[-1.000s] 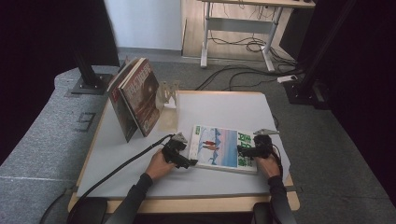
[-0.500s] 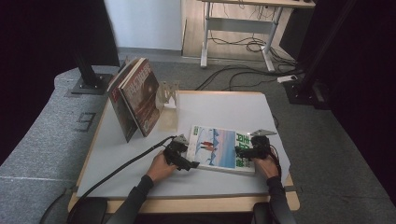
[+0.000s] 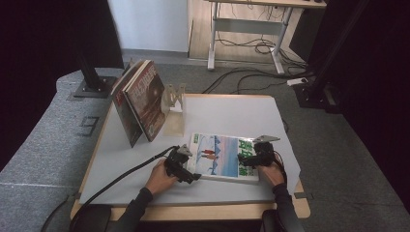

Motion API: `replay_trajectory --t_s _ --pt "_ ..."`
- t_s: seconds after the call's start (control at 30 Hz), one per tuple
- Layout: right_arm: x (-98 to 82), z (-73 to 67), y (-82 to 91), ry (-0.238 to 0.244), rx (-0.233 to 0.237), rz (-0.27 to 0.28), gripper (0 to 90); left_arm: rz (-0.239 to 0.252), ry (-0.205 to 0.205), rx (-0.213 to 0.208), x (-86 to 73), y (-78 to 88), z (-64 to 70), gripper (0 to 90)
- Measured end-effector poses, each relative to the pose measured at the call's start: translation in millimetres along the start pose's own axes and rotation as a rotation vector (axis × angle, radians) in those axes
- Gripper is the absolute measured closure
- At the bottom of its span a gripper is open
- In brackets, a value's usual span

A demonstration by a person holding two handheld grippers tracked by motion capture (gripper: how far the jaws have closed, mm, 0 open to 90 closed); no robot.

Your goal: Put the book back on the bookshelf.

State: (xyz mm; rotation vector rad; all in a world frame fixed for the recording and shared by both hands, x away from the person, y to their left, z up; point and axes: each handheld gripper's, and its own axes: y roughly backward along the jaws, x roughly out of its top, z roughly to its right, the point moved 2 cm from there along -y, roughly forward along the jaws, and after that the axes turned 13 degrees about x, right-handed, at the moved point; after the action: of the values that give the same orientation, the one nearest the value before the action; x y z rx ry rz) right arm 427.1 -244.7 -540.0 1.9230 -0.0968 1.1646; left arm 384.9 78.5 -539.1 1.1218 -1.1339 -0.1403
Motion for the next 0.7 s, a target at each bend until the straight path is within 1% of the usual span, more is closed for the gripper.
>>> replay_trajectory --t_s 0.1,0.2,0.27,0.33,0.4,0.5,0.57,0.6,0.67,0.7 --pt "0.6 -5.6 -2.0 0.011 0.011 -0.006 1.0 0.001 0.010 -0.002 -6.2 5.5 1.9 0.5" --pt "0.9 -10.3 -3.5 0.025 0.026 -0.011 1.0 0.005 0.005 -0.002 -11.4 11.7 6.5 0.5" --pt "0.9 -13.5 -4.1 0.030 0.033 -0.014 1.0 0.007 0.017 -0.003 -14.5 15.0 9.6 0.4" --pt "0.9 -17.3 -4.7 0.042 0.038 -0.020 1.0 0.011 0.019 0.004 -19.2 18.1 13.1 0.1" --pt "0.8 -20.2 -5.2 0.047 0.045 -0.023 0.9 0.018 0.030 0.002 -23.0 20.6 15.1 0.1" --pt "0.3 -20.8 -5.7 0.047 0.051 -0.020 0.8 0.015 0.039 -0.015 -23.0 21.9 12.8 0.8" --pt "-1.0 -19.4 -5.6 0.043 0.058 -0.011 0.5 0.011 0.036 -0.024 -22.2 22.6 8.8 2.0" --pt "-1.8 -18.5 -5.6 0.040 0.064 -0.005 0.0 0.014 0.041 -0.020 -21.8 22.3 6.6 2.7" --pt "-3.8 -15.7 -5.4 0.032 0.079 0.005 0.0 0.018 0.035 0.004 -21.4 20.2 2.2 2.5" --pt "-4.6 -14.5 -5.0 0.025 0.088 0.007 0.0 0.022 0.032 0.006 -21.2 18.6 0.0 2.3"
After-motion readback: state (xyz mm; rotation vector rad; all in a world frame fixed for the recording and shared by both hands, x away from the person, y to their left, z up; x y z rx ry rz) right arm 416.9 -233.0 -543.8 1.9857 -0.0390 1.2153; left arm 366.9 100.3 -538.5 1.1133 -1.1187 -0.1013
